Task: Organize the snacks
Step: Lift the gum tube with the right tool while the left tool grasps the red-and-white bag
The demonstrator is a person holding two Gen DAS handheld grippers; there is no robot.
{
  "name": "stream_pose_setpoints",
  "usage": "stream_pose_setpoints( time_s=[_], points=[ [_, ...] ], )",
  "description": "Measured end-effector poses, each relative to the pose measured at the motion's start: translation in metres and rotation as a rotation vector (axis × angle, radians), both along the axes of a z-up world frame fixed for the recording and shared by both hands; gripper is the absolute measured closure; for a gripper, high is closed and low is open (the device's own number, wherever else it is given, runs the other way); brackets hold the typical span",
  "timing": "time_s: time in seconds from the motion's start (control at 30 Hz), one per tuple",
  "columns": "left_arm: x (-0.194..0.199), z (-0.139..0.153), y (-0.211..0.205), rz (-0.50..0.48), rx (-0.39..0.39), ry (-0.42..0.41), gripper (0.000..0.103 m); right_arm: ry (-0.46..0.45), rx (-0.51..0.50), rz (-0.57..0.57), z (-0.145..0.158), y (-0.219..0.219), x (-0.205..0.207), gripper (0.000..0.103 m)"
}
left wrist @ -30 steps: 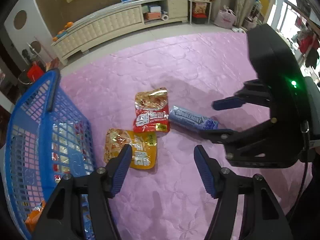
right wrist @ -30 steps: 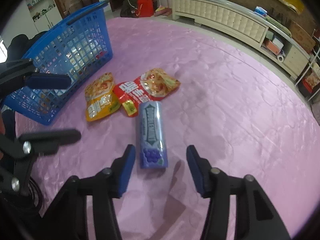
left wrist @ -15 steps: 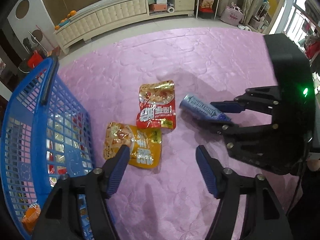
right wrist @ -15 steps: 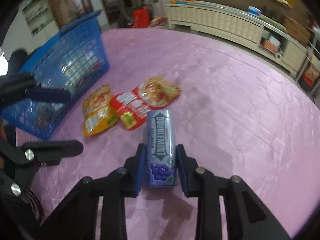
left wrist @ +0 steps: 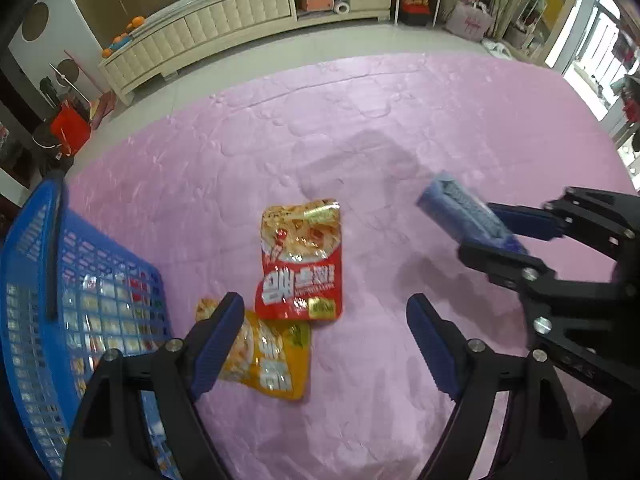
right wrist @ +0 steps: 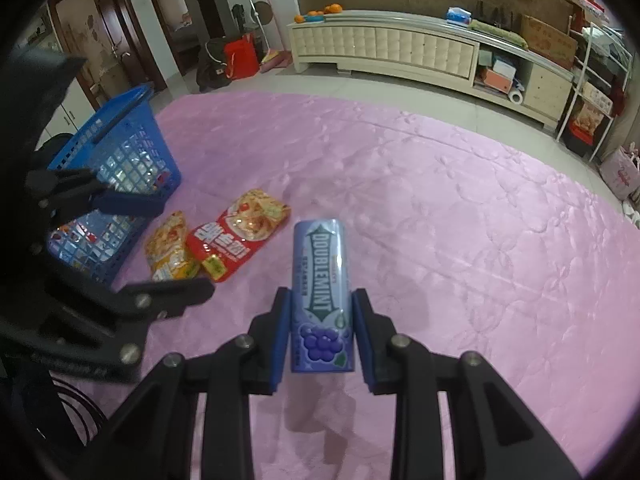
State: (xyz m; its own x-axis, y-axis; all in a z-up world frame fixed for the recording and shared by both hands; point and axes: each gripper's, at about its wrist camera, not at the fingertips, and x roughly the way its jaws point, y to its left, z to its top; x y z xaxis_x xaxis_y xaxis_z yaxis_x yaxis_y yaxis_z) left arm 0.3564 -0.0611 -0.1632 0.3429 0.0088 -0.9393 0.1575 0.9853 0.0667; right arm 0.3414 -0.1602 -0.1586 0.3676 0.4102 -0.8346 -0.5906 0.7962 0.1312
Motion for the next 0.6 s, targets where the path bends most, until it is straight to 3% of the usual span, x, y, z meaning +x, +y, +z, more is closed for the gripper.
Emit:
stream_pose_setpoints(
  time_s=[0.23, 0.4, 0.6],
  points=[
    [0.026, -0.026, 0.001, 0.009, 0.062, 0.076, 0.021, 0.064, 0.039, -0.09, -0.01, -0.026, 0.022, 0.068],
    [0.039, -0.045, 0.003, 0.025, 0.085, 0.093, 0.021, 0.067, 0.03, -0.088, -0.008, -0.021, 0.021, 0.068],
    [0.042, -0.048, 0.015, 0.07, 0.016, 0.082, 0.021, 0.087, 0.04, -0.067, -0.009, -0.018, 0.019, 0.068]
  ],
)
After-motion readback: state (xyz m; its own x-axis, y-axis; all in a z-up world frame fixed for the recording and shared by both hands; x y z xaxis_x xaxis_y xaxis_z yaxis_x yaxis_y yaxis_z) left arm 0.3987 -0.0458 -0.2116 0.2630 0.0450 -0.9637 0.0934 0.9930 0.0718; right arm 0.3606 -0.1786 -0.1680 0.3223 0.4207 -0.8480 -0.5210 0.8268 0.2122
